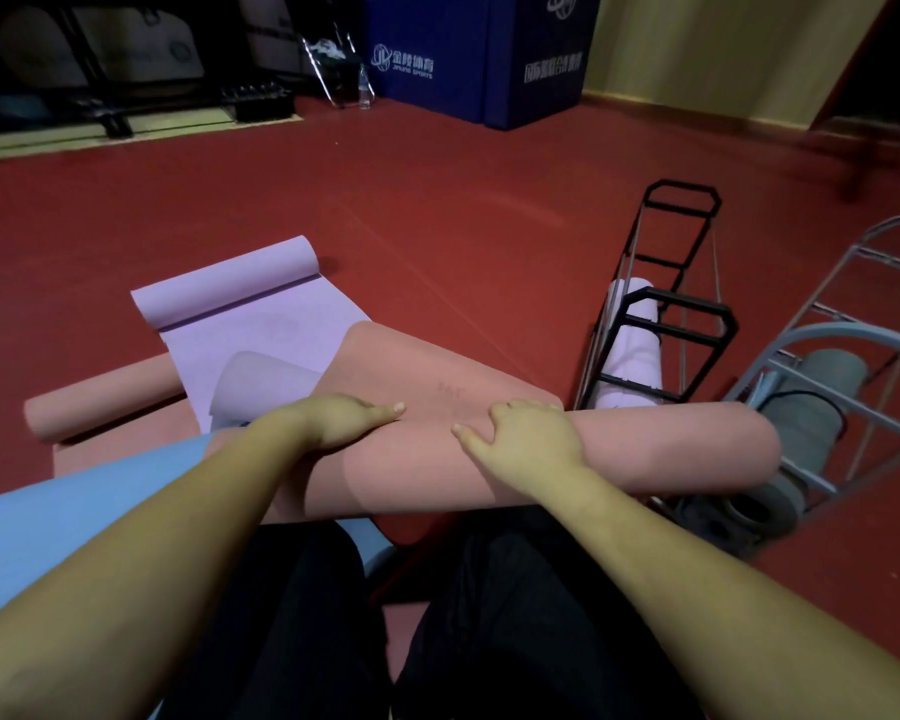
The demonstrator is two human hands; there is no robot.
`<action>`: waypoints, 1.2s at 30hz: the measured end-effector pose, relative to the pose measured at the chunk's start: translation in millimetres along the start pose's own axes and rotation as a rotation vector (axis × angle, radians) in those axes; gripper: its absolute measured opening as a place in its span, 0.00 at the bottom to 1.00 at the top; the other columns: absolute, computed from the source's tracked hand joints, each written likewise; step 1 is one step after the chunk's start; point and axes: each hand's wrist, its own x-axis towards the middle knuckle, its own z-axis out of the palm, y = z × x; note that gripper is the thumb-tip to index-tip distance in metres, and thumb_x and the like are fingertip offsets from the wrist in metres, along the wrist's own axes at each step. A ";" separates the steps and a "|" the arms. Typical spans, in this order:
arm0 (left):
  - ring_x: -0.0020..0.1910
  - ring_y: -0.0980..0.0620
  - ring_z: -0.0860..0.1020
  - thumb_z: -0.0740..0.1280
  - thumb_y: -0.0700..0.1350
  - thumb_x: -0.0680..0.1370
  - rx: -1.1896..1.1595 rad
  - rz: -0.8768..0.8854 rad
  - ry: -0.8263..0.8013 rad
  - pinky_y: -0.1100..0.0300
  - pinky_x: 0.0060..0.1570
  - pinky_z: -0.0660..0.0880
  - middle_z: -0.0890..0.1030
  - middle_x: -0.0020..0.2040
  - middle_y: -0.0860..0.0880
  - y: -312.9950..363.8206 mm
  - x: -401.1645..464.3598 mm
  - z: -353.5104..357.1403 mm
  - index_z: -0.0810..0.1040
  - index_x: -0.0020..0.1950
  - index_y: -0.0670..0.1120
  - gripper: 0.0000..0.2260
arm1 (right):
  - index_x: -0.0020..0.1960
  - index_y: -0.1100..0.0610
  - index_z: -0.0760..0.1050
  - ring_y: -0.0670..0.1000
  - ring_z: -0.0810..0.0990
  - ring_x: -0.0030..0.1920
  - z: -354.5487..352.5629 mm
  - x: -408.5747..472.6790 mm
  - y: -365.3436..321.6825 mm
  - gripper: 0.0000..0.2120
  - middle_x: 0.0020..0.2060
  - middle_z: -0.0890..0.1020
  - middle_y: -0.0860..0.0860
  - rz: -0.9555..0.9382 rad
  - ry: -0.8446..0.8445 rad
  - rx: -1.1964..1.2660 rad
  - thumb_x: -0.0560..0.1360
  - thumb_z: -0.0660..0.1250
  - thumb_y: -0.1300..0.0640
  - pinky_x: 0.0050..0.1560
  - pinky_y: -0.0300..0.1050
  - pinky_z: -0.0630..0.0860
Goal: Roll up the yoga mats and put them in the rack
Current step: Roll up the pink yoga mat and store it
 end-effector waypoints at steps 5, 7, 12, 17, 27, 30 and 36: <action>0.59 0.45 0.75 0.47 0.67 0.81 0.250 0.052 0.363 0.51 0.57 0.70 0.80 0.57 0.47 -5.1 -3.0 9.7 0.77 0.45 0.50 0.27 | 0.56 0.55 0.78 0.57 0.77 0.57 0.0 13.5 0.4 0.33 0.53 0.81 0.53 -0.019 -0.050 0.035 0.76 0.49 0.30 0.53 0.49 0.69; 0.57 0.44 0.75 0.49 0.63 0.82 0.274 0.076 0.542 0.49 0.53 0.70 0.79 0.52 0.46 -8.2 -7.4 18.9 0.72 0.41 0.49 0.23 | 0.55 0.55 0.78 0.57 0.78 0.56 0.9 17.5 0.6 0.34 0.53 0.81 0.54 -0.011 -0.073 0.055 0.76 0.48 0.29 0.50 0.49 0.69; 0.51 0.42 0.76 0.51 0.67 0.77 0.293 0.197 0.804 0.48 0.48 0.71 0.79 0.47 0.46 -24.4 -18.3 59.9 0.74 0.46 0.47 0.25 | 0.56 0.55 0.79 0.58 0.79 0.55 2.1 28.1 3.4 0.36 0.53 0.82 0.55 0.007 -0.148 0.071 0.75 0.47 0.28 0.48 0.49 0.71; 0.59 0.38 0.76 0.67 0.76 0.61 0.589 0.381 0.768 0.38 0.57 0.70 0.77 0.63 0.42 -46.3 -34.1 84.1 0.73 0.66 0.44 0.46 | 0.57 0.56 0.79 0.59 0.79 0.56 -1.3 36.3 4.4 0.38 0.54 0.82 0.56 -0.001 -0.216 0.089 0.76 0.45 0.28 0.48 0.50 0.72; 0.57 0.38 0.75 0.75 0.65 0.57 0.673 0.286 0.645 0.40 0.53 0.72 0.74 0.63 0.41 -34.2 -50.9 67.2 0.60 0.70 0.49 0.48 | 0.61 0.59 0.78 0.60 0.77 0.59 -26.6 35.9 0.3 0.38 0.61 0.79 0.60 -0.029 -0.320 0.083 0.78 0.45 0.31 0.50 0.49 0.68; 0.58 0.41 0.75 0.72 0.69 0.59 0.674 0.326 0.637 0.42 0.56 0.71 0.74 0.64 0.45 -31.3 -68.3 55.5 0.60 0.72 0.51 0.48 | 0.66 0.61 0.76 0.60 0.76 0.61 -35.1 38.3 6.1 0.39 0.65 0.77 0.60 -0.004 -0.387 0.122 0.78 0.46 0.30 0.54 0.50 0.69; 0.63 0.47 0.71 0.69 0.73 0.62 0.640 0.340 0.486 0.47 0.62 0.70 0.72 0.68 0.52 -16.0 -105.6 28.8 0.58 0.76 0.55 0.48 | 0.72 0.57 0.71 0.58 0.71 0.68 -56.3 43.6 8.9 0.37 0.72 0.71 0.57 -0.003 -0.602 0.211 0.78 0.49 0.31 0.62 0.51 0.65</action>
